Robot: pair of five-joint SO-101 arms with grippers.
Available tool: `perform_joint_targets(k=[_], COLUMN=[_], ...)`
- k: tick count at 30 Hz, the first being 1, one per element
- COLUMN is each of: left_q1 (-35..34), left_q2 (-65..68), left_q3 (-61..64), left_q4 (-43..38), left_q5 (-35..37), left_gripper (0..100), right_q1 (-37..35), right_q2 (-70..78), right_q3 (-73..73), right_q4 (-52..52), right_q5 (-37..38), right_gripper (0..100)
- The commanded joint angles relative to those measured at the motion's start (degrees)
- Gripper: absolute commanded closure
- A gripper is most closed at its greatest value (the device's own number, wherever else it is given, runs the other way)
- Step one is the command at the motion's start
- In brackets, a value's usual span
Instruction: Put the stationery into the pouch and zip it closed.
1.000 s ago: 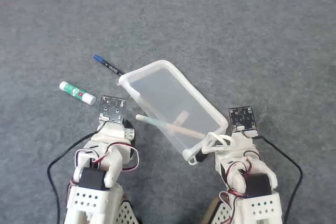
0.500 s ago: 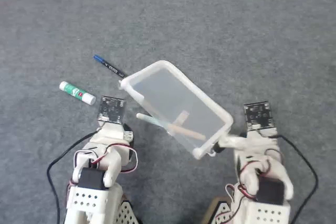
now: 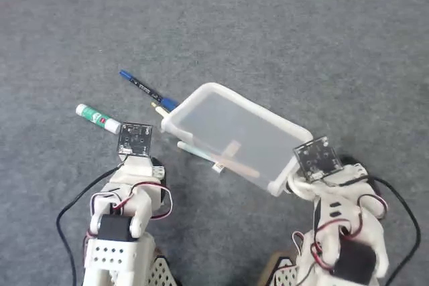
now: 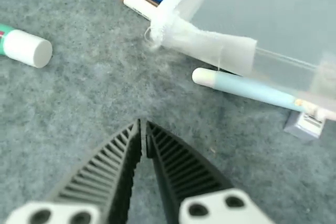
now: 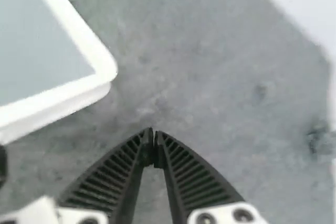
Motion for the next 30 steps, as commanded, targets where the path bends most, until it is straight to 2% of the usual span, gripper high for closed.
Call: perform_joint_targets(k=[1,6,11,15,21,27,30], left_q1=[0.00,0.00,0.00,-0.09,-0.09,0.44,0.44], left_q2=[-1.14,-1.14,-1.14,-1.14,-1.14,-1.14,-1.14], left_q3=[-3.03,-3.03,-3.03,-3.03,-3.65,-10.07,-15.87], left_q4=[-0.18,-0.18,-0.18,-0.18,-0.18,-0.18,0.79], left_q5=[0.35,0.35,0.35,0.35,0.35,0.62,0.62], left_gripper=[99,99,99,99,99,99,93], right_q1=[1.01,3.74,6.46,6.37,6.11,2.33,-1.27], right_q2=[0.04,0.13,-0.04,-0.48,-0.48,-0.40,-0.04], right_q3=[-7.03,-12.92,-18.90,-19.69,-19.60,-19.34,-19.34], right_q4=[0.22,0.66,-0.22,-6.20,-13.93,-10.33,-8.57], right_q5=[-2.20,-7.65,-10.99,-10.99,-11.43,-17.23,-20.22], right_gripper=[98.9,96.9,80.8,71.5,72.4,72.3,72.3])
